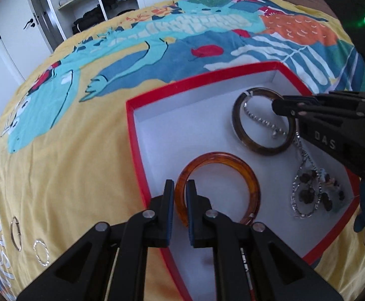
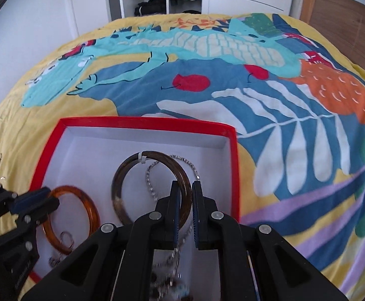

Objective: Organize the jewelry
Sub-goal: 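Open both tools to drop the bangles into the box, then move both tools back toward the two silver hoops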

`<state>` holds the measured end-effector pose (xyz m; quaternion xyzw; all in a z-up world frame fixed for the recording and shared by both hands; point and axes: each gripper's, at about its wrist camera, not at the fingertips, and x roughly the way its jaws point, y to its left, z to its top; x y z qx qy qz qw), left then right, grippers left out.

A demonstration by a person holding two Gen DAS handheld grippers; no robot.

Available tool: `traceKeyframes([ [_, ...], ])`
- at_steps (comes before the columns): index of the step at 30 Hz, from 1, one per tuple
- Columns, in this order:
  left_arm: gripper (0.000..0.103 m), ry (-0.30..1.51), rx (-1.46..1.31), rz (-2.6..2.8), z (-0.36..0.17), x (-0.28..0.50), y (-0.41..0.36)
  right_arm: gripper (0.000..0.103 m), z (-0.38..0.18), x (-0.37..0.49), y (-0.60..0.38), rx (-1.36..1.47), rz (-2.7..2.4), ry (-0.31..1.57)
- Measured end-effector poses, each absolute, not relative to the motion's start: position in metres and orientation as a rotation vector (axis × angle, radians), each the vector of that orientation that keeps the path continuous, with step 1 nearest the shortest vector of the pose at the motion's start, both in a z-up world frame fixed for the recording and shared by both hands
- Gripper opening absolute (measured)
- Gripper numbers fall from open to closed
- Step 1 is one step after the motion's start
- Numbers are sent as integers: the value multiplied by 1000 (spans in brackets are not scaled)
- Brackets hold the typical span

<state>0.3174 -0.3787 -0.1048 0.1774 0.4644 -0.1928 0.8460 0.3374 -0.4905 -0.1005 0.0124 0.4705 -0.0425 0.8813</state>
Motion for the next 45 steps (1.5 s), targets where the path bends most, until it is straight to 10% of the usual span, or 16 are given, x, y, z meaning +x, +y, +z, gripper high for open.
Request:
traceKeyframes([
  [11, 12, 1009, 336, -405, -104, 326, -378, 25, -90, 323, -494, 30, -135, 954],
  [16, 40, 989, 314, -435, -80, 310, -374, 36, -53, 279, -496, 91, -158, 882],
  [45, 47, 776, 295, -231, 83, 41, -123, 53, 60, -16, -362, 330, -127, 718],
])
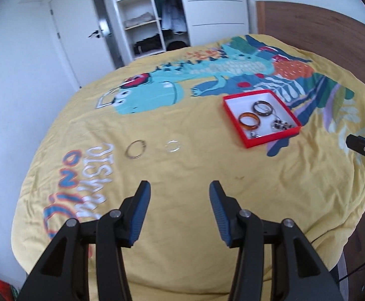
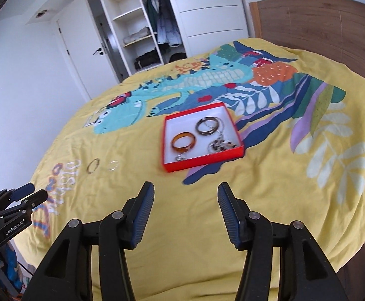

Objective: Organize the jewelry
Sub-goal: 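Move both tools back toward the two silver hoops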

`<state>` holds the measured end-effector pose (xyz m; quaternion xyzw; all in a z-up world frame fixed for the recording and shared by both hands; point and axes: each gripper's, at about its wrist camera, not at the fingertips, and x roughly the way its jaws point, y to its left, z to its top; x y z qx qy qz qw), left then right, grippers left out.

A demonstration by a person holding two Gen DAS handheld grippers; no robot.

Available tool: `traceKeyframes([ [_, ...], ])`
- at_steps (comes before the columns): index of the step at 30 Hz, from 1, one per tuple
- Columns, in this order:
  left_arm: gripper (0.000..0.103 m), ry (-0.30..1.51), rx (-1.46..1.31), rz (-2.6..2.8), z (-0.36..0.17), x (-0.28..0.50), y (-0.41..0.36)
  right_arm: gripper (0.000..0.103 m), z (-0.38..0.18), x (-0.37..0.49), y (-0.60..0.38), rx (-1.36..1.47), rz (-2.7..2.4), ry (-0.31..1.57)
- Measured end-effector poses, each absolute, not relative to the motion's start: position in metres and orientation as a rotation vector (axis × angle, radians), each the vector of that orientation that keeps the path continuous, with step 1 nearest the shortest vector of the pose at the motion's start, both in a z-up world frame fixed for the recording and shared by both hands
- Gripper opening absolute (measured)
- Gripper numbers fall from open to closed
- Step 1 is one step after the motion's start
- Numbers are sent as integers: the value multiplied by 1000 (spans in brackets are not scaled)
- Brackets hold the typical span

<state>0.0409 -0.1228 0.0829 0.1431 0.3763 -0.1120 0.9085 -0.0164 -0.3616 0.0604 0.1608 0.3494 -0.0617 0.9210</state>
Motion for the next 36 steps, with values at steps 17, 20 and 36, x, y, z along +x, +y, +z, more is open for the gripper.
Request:
traceKeyframes([
  [17, 47, 669, 119, -104, 116, -22, -13, 64, 96, -38, -255, 169, 19, 680],
  [20, 47, 673, 95, -90, 114, -23, -3, 65, 94, -37, -243, 156, 43, 679],
  [36, 47, 695, 65, -82, 102, -23, 8, 67, 83, -32, -220, 134, 63, 713],
])
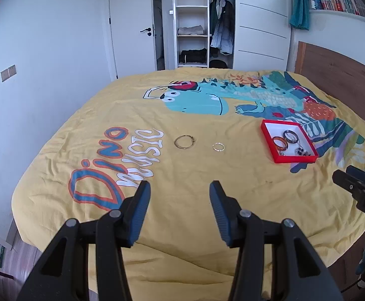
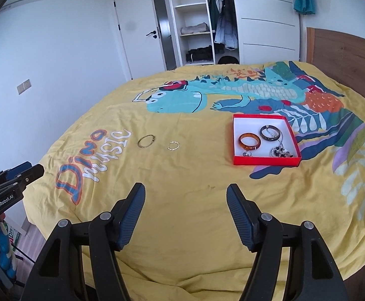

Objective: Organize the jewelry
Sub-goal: 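Move both tools back toward the two silver hoops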

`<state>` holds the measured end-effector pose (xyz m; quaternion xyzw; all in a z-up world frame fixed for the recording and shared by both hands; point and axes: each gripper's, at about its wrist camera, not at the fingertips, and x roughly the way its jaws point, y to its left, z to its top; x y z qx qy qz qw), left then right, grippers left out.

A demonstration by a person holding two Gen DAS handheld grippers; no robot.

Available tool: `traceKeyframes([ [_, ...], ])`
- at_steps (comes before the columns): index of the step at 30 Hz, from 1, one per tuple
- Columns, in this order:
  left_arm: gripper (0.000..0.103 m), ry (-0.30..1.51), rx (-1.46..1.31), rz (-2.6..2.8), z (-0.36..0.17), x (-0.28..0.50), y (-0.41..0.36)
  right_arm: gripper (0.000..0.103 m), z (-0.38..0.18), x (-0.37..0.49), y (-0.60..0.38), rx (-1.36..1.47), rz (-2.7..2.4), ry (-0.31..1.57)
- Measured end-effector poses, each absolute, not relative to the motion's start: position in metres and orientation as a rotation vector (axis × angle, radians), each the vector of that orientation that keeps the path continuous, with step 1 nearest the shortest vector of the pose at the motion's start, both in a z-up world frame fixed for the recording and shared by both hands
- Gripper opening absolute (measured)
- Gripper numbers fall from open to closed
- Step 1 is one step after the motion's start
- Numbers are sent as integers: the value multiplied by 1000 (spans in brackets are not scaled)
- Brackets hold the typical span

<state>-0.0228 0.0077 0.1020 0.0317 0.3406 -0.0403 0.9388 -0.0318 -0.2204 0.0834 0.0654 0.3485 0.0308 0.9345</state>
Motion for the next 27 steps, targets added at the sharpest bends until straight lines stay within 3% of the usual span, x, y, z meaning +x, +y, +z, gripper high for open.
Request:
traceKeyframes([
  [13, 47, 739, 100, -103, 87, -27, 4, 68, 90, -45, -212, 157, 61, 682],
  [27, 47, 804, 50, -32, 70, -1, 24, 68, 75, 1, -188, 125, 172, 709],
])
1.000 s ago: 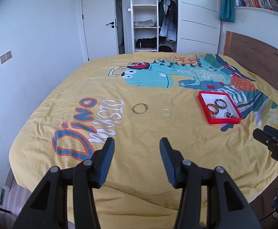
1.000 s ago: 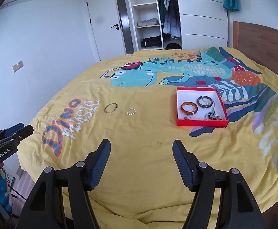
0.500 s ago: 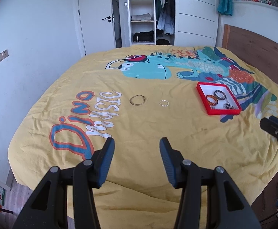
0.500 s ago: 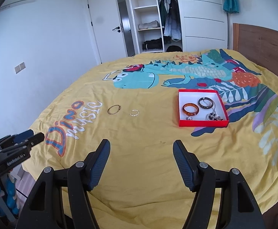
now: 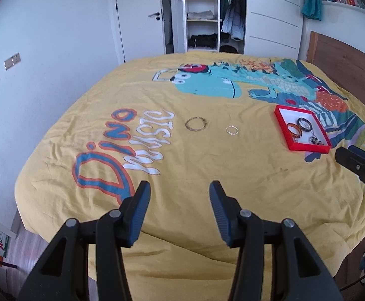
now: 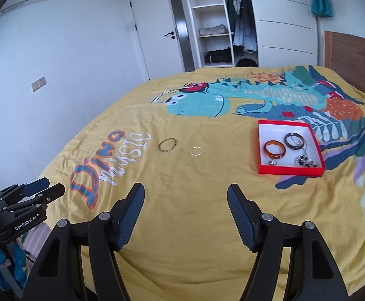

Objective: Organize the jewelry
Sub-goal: 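Move both tools back toward the two silver hoops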

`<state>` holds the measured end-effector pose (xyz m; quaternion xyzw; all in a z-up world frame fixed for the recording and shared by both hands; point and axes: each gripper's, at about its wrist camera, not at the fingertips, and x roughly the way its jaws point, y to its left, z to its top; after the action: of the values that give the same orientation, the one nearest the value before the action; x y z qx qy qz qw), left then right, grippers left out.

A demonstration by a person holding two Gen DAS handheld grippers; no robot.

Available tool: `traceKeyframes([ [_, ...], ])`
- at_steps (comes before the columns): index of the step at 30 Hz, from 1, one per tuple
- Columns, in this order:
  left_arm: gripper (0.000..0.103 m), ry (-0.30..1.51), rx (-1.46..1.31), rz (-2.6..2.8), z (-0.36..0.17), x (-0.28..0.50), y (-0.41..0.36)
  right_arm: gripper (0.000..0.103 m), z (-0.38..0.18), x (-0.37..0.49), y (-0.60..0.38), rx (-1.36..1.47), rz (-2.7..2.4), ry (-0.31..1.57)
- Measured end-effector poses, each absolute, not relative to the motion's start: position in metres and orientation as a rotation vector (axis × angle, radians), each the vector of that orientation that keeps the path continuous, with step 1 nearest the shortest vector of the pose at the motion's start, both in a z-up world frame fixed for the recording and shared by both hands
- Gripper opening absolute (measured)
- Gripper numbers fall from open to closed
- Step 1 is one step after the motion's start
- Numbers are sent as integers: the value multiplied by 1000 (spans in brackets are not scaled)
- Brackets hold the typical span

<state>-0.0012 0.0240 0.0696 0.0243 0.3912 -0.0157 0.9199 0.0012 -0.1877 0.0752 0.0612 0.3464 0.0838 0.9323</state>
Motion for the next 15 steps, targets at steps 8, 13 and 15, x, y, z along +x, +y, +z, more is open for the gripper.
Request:
traceKeyframes([
  [8, 47, 908, 25, -27, 30, 52, 24, 68, 33, 58, -195, 138, 184, 800],
  [13, 47, 961, -19, -41, 6, 110, 23, 68, 7, 98, -198, 133, 186, 857],
  [15, 47, 975, -31, -38, -3, 137, 24, 68, -6, 118, -197, 127, 190, 880],
])
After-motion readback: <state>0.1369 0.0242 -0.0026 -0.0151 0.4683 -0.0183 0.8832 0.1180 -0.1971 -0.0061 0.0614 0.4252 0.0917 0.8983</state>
